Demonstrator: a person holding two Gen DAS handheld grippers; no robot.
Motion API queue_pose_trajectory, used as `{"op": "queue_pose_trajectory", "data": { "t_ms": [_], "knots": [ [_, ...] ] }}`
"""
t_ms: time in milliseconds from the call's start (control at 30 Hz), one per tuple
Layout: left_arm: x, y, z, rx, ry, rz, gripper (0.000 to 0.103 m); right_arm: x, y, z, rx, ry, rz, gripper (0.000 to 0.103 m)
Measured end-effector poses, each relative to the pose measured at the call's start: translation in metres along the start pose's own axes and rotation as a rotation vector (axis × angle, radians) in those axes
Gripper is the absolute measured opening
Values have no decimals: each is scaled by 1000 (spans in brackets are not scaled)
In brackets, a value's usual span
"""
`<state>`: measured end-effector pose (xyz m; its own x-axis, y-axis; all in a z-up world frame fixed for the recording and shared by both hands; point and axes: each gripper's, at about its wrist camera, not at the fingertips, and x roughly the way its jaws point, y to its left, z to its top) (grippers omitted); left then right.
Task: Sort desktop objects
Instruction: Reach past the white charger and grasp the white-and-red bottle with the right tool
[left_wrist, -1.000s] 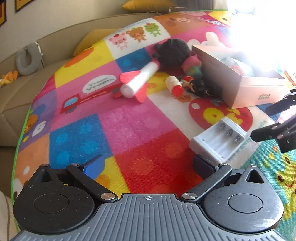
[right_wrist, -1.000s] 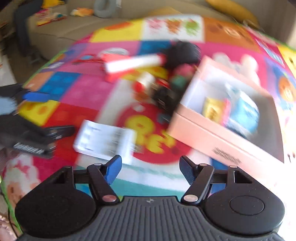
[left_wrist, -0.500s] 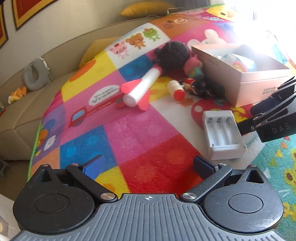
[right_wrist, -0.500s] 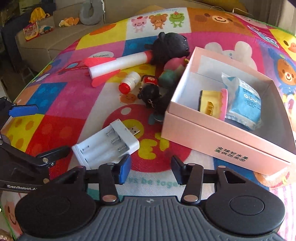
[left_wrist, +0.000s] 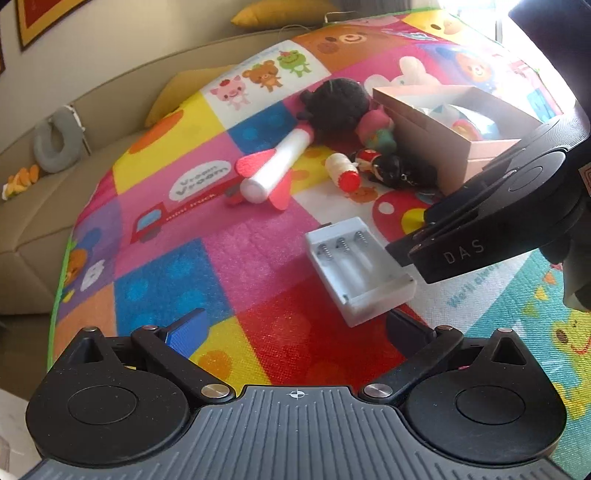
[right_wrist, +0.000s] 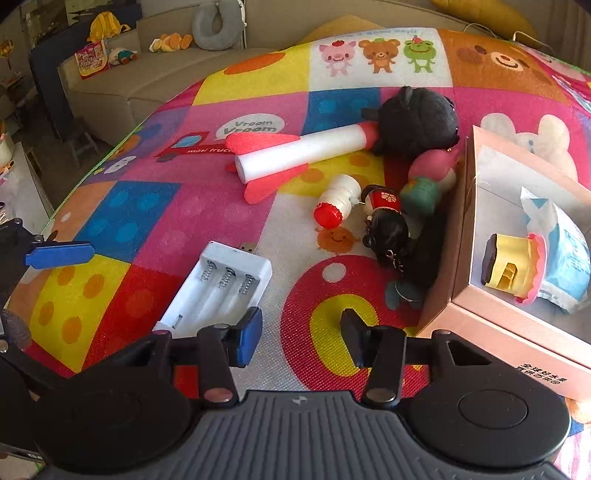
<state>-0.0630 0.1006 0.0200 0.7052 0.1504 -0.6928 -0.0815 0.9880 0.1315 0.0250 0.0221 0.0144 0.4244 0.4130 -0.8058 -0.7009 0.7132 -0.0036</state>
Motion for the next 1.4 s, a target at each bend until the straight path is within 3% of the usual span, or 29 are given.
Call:
{"op": "queue_pose_trajectory", "data": {
  "t_ms": [200, 333, 400, 533, 700, 900, 1033, 1133, 1233, 1333, 1400],
  "knots": [
    [12, -16, 5, 0, -16, -54, 103, -14, -17, -18, -6, 14, -54, 59],
    [19, -10, 8, -26, -26, -19, 103, -18, -30, -25, 11, 28, -79, 64],
    [20, -1, 9, -37, -34, 44, 103, -19, -32, -25, 18, 33, -85, 64],
    [24, 28, 7, -94, -36, 139, 103, -25, -22, -14, -11, 13, -76, 36],
    [29, 46, 4, -170, -50, 132, 103, -24, -9, 31, -45, -78, -89, 34],
    [28, 44, -5, -195, -95, 92, 103, 17, -20, 80, 17, -31, -92, 34],
    [29, 47, -6, -213, -95, 70, 103, 39, -20, 83, 38, 7, -75, 42],
    [29, 47, -7, -212, -99, 65, 103, 50, -13, 83, 18, 27, -99, 41],
    [29, 47, -8, -213, -101, 63, 103, 51, -9, 83, 8, 40, -115, 26],
    [27, 45, -6, -193, -98, 57, 103, 41, -10, 80, 6, 36, -119, 23],
    [24, 42, -4, -187, -93, 7, 103, 29, -10, 75, -8, 34, -119, 20]
  ]
}}
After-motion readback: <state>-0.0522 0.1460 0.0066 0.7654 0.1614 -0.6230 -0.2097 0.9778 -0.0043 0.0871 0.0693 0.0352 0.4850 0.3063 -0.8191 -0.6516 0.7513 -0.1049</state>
